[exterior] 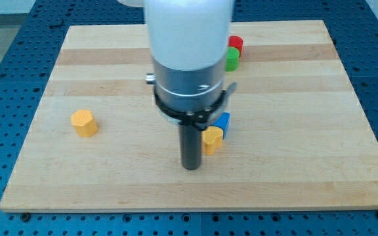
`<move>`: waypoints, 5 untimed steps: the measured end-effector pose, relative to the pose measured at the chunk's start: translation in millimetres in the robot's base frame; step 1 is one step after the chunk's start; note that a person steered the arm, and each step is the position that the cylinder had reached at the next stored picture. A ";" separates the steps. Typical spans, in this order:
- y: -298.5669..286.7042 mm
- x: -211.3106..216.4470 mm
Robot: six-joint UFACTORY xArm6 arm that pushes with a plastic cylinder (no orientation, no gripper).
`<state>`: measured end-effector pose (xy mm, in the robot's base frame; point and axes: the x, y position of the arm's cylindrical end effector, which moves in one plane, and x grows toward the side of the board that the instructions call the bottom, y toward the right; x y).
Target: Move yellow hexagon close to the blue triangle
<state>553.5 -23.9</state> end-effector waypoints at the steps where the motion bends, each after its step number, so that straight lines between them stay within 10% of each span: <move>1: -31.9 -4.6; 5: -83.8 -123.1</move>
<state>430.4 -107.7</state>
